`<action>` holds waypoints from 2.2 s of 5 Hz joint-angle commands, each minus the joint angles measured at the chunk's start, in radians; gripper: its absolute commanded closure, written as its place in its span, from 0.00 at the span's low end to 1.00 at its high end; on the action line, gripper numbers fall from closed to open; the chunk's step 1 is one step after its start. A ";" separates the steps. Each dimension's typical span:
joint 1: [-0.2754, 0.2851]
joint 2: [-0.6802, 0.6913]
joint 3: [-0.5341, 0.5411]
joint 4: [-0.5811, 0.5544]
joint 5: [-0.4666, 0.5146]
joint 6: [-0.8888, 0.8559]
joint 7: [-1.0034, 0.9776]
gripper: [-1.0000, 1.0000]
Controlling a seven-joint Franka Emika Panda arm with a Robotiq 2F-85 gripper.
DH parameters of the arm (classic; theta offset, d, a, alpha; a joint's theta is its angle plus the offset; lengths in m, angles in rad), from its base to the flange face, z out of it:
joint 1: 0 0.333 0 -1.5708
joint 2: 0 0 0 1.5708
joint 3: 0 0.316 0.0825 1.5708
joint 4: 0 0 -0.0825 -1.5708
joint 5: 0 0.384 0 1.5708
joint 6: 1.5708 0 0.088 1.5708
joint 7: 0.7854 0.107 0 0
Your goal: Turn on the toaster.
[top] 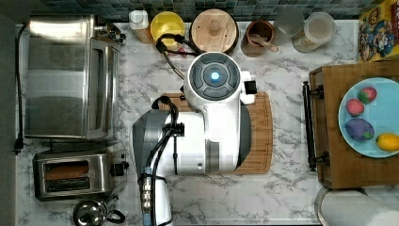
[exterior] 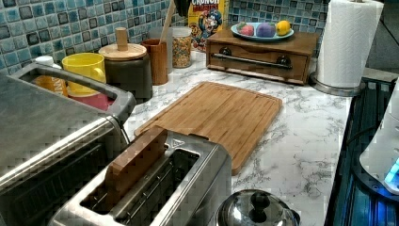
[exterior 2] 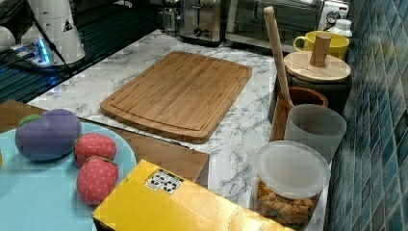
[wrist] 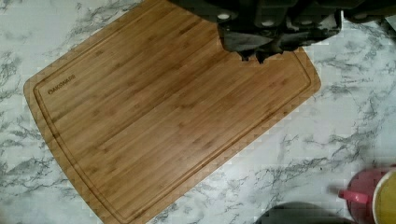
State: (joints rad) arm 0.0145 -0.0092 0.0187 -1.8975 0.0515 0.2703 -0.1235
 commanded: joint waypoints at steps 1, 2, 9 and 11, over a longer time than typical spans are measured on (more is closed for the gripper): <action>0.082 -0.154 0.072 -0.234 0.143 0.192 -0.182 1.00; 0.117 -0.161 0.089 -0.259 0.153 0.197 -0.214 1.00; 0.267 -0.195 0.287 -0.431 0.290 0.203 -0.293 1.00; 0.251 -0.135 0.285 -0.454 0.260 0.259 -0.307 1.00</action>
State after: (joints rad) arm 0.2646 -0.1559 0.3037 -2.2930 0.3047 0.5073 -0.3752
